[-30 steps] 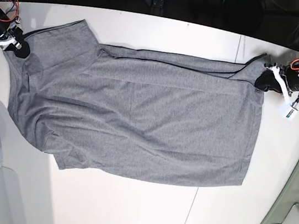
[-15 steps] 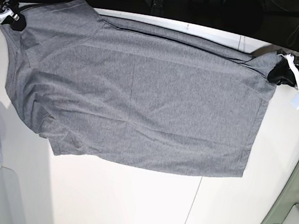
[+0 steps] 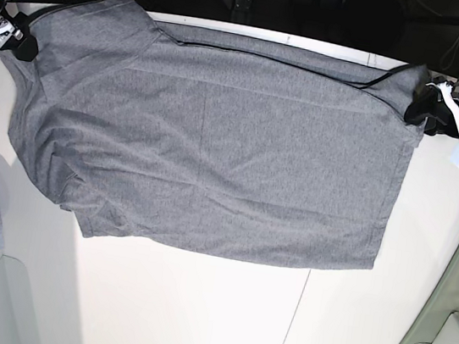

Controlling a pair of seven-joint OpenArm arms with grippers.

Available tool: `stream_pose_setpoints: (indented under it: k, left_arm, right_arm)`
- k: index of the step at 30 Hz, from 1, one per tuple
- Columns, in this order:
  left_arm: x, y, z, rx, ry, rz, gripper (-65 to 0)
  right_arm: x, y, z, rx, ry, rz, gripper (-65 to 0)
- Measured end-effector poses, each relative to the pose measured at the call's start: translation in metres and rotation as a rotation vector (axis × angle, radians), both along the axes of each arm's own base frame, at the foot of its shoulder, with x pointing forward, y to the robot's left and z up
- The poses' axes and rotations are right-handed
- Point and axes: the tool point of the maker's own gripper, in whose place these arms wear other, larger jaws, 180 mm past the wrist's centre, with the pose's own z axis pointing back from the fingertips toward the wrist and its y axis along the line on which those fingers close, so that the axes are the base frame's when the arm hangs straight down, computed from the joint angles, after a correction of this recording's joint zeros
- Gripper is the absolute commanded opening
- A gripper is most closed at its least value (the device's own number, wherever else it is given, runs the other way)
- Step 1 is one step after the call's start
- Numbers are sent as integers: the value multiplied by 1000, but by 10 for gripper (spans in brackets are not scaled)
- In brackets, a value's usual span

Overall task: Layout the t-shirt on the table in an organized manner, then fold the t-shirt properly
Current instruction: 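Release and regrasp the folded shirt's opposite edge with both grippers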

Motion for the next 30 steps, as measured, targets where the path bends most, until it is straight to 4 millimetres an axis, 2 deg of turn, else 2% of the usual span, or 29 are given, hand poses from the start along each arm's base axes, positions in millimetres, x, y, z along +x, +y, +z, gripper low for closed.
stream_pose_setpoints:
  k: [6,10,14,18,23,26,30]
  left_arm:
    - [22,-18,36,7,-119,-66,-395]
    - [50,-24,60,-5,-211,-76,-393]
    - [75,-24,75,-14,-285,-68,-311]
    - [99,-31,72,-21,-289,-85,-301]
    - [119,-26,47,29,-239,-71,-301]
    - [140,-12,39,28,-221,-8,-301]
    - [163,9,32,1,-202,74,-301]
  right_arm:
    - [45,-34,39,-131,-157,-43,-327]
    - [66,-50,54,-204,-176,-47,-327]
    - [97,-55,73,-235,-258,-68,-327]
    - [135,-45,68,-259,-233,-47,-327]
    - [179,-26,44,-304,-188,1,-327]
    - [190,-23,24,-318,-138,15,-327]
    - [190,-18,-1,-301,-88,12,-327]
